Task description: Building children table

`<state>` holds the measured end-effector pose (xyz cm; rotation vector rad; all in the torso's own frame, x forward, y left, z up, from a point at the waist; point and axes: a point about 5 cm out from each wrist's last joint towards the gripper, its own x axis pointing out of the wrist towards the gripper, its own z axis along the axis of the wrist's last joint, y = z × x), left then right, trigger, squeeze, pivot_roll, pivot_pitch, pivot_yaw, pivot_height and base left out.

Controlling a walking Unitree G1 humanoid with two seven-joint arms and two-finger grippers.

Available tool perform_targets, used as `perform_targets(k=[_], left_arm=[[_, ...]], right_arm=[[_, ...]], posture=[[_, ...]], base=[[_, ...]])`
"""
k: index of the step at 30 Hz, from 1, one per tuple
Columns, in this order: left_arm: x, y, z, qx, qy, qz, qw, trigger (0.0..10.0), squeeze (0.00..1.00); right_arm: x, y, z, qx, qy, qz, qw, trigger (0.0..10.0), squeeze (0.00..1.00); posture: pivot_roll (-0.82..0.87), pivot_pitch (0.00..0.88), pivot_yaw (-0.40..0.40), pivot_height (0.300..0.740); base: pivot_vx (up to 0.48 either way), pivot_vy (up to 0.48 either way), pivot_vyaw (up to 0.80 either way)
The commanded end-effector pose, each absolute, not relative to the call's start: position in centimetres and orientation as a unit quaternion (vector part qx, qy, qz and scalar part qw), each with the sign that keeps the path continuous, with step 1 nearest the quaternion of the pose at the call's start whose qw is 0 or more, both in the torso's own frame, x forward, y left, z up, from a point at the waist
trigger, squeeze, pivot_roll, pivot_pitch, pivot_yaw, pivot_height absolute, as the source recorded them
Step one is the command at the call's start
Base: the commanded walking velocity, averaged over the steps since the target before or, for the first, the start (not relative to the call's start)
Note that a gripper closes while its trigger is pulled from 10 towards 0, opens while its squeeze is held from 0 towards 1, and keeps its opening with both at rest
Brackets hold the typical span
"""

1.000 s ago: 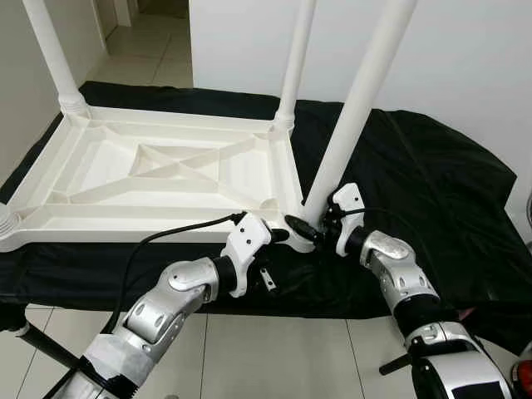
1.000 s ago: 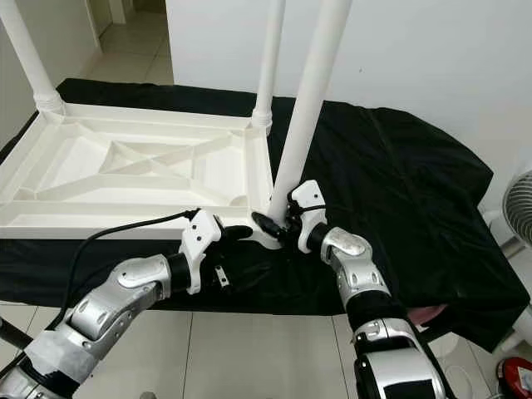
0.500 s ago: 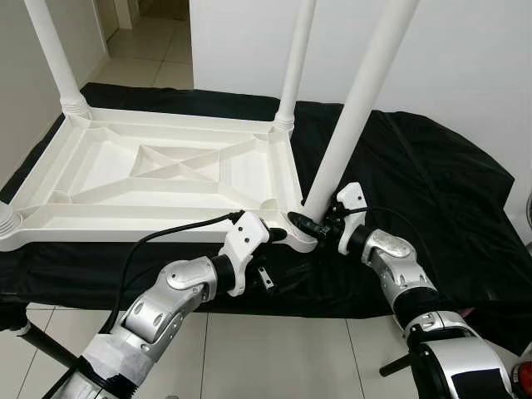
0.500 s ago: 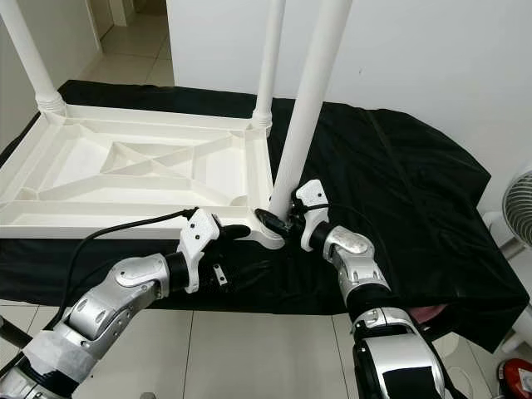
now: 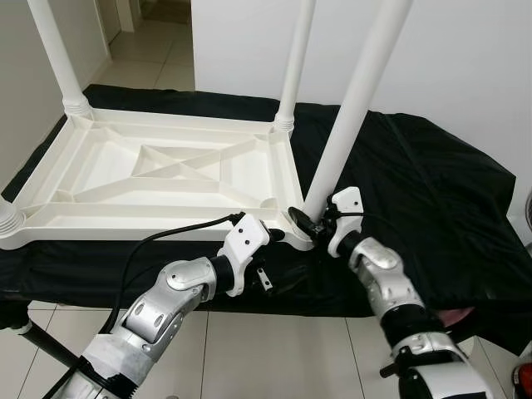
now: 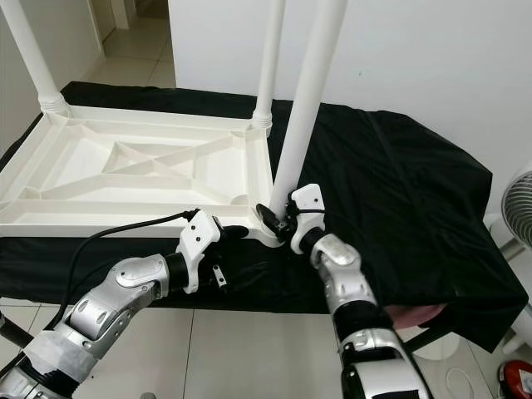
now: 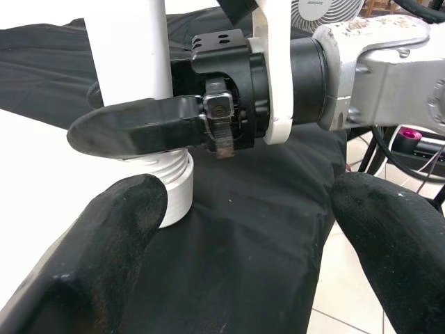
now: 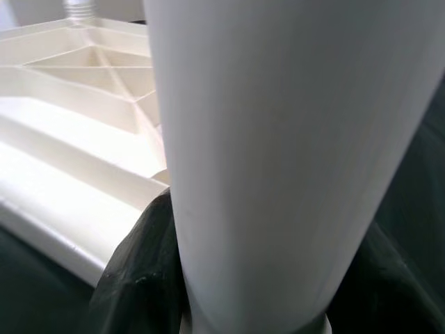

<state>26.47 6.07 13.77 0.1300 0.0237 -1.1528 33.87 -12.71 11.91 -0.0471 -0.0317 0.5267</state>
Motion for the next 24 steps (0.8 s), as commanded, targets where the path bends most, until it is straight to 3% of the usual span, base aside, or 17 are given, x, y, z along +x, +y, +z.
perform_targets(k=[1, 8, 13, 24], left_arm=[[26.5, 6.3, 13.5, 0.068, 0.019, -0.553, 0.83, 10.0, 0.0], [26.5, 6.3, 13.4, 0.069, 0.021, -0.553, 0.83, 10.0, 0.0], [26.5, 6.0, 13.4, 0.068, 0.02, -0.557, 0.827, 10.0, 0.0], [26.2, 5.8, 13.2, 0.067, 0.02, -0.561, 0.825, 10.0, 0.0]], right_arm=[[33.7, -13.4, 10.9, -0.044, 0.017, 0.238, 0.97, 10.0, 0.0], [32.8, -12.6, 11.1, -0.009, 0.013, 0.158, 0.987, 10.0, 0.0], [31.2, -12.2, 10.6, 0.0, 0.037, 0.001, 0.999, 10.0, 0.0], [30.7, -11.4, 10.9, 0.011, 0.048, 0.002, 0.999, 10.0, 0.01]], posture=[[-0.03, 0.0, -0.074, 0.74], [-0.04, 0.0, -0.07, 0.74], [-0.04, 0.0, -0.077, 0.74], [-0.04, 0.0, -0.083, 0.74]], base=[[0.0, 0.0, 0.0], [0.0, 0.0, 0.0], [0.0, 0.0, 0.0], [0.0, 0.0, 0.0]])
